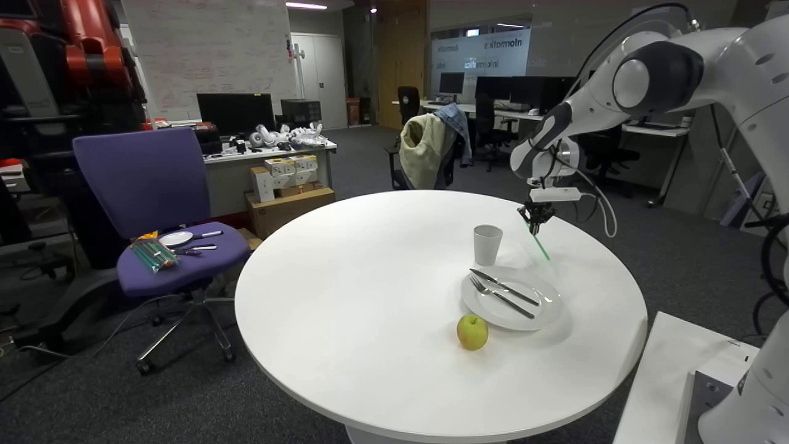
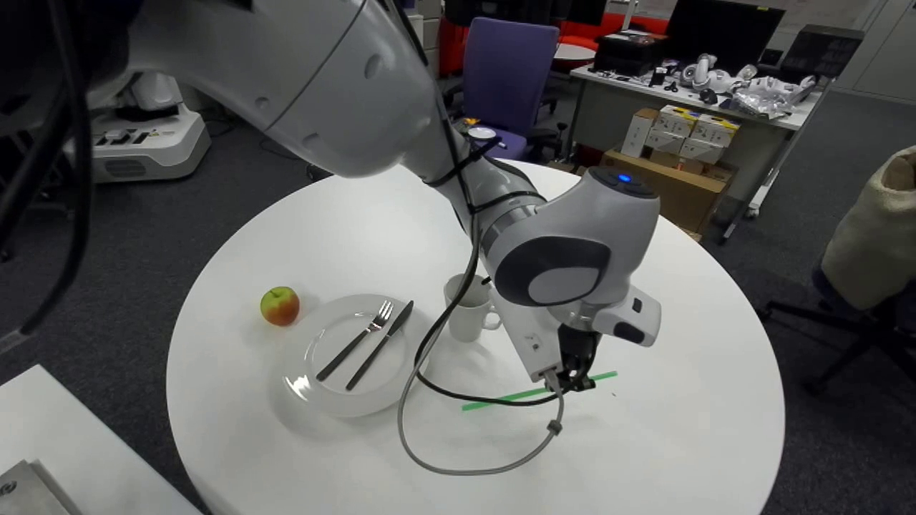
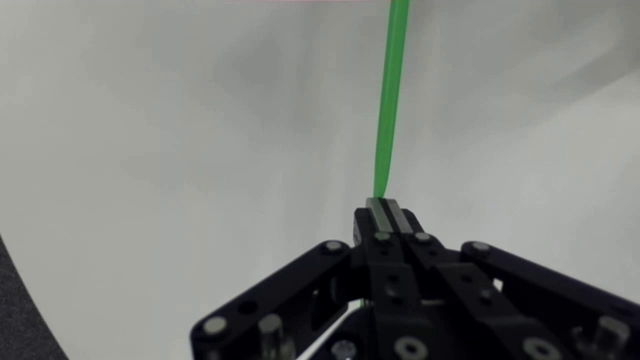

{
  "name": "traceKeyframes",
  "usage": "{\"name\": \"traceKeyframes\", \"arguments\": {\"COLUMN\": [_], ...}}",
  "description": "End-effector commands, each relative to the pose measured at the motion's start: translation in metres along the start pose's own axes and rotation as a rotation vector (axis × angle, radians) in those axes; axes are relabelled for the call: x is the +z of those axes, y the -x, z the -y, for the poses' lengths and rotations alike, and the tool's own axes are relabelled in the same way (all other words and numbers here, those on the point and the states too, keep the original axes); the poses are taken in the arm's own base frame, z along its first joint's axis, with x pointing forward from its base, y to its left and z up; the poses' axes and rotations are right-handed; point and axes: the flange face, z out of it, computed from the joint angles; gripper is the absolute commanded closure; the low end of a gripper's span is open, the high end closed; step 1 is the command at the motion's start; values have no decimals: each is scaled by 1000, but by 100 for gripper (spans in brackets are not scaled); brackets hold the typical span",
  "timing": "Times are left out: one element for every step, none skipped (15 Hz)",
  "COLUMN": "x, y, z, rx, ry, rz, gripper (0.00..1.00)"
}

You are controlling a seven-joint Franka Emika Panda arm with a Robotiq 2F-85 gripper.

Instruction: Put the green straw in the cup

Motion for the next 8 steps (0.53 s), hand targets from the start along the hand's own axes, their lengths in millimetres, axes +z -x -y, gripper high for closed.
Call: {"name": "traceKeyframes", "arguments": {"x": [-43,-51,-58,-65,-71,-78,-81,-85], "y": [5,5,6,6,8,10,12,15], "z": [0,4,8,11,16,22,29,35], "rx": [-14,-16,-20,-20,-20,-8,-9,-3], "ry": [-22,-22,-23,-24,-27,-33,-35,-39], "rz": [-71,-89,-106,-128,-156,-186,-214,-245], "gripper": [99,98,97,97,96,98,100,100]}}
